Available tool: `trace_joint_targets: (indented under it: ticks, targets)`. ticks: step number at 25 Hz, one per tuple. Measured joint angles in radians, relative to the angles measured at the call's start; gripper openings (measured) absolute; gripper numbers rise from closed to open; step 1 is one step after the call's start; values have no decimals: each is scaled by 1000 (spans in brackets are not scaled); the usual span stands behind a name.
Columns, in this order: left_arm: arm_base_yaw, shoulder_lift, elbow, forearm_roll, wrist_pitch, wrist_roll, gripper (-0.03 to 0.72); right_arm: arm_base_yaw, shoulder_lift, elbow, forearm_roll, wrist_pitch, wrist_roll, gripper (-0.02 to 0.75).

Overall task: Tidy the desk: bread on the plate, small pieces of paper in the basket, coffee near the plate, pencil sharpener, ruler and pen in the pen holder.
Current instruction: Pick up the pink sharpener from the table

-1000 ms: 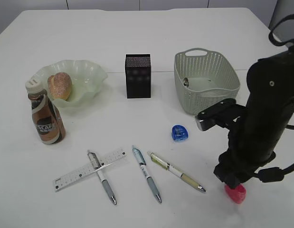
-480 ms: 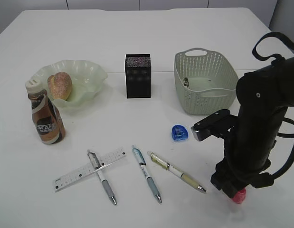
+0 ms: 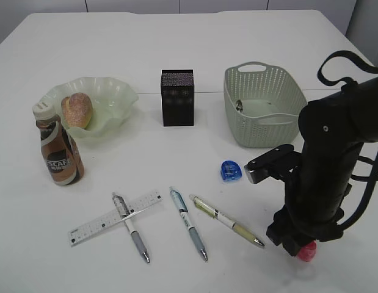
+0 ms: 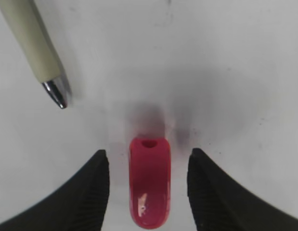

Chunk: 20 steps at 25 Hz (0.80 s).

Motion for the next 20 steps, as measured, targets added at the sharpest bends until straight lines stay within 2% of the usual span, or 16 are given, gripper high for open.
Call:
trace_joint_targets:
  ticks: [20]
  targets:
    - [0,0,0,4,0,0,506,0,42,-4,-5,28,2,414]
